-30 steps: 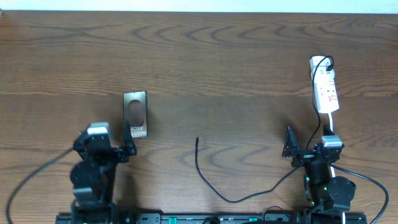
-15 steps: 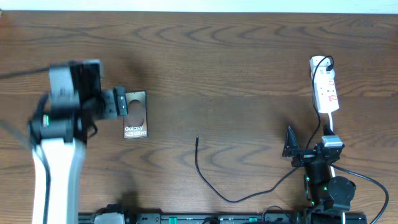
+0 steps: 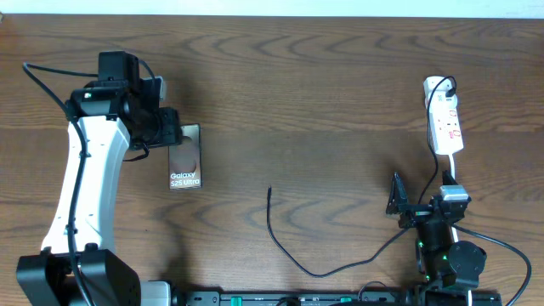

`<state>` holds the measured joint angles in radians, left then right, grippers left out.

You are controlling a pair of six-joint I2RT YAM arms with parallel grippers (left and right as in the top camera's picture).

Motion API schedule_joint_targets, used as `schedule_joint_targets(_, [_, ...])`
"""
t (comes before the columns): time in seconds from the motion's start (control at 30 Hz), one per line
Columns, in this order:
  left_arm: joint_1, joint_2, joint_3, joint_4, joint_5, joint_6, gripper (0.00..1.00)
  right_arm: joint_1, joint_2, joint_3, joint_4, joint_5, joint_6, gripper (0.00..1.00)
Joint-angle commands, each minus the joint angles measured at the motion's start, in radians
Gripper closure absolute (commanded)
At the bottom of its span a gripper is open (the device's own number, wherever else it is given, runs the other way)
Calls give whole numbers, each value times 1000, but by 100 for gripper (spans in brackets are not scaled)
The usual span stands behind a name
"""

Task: Plug charger to phone and switch on socket
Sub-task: 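Move the left gripper forward over the dark phone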

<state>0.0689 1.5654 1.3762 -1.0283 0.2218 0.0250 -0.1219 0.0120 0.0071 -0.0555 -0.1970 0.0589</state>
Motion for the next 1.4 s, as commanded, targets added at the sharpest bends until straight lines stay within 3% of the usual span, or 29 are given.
schedule_joint_targets(0.0, [-3,-4,18,-3,29,-4,0,6,-5,-2,-5,4,-12,1])
schedule_joint_targets(0.23, [-12,2,15,-8,28,-9,0,6,-5,-2,-5,4,-12,1])
schedule_joint_targets(0.4, [-40,32,15,-11,-59,-58,0,6,-5,-2,-5,4,-12,1])
schedule_joint_targets(1.37, [-65,428,2,74,-103,-67,0,6,-5,-2,-5,4,-12,1])
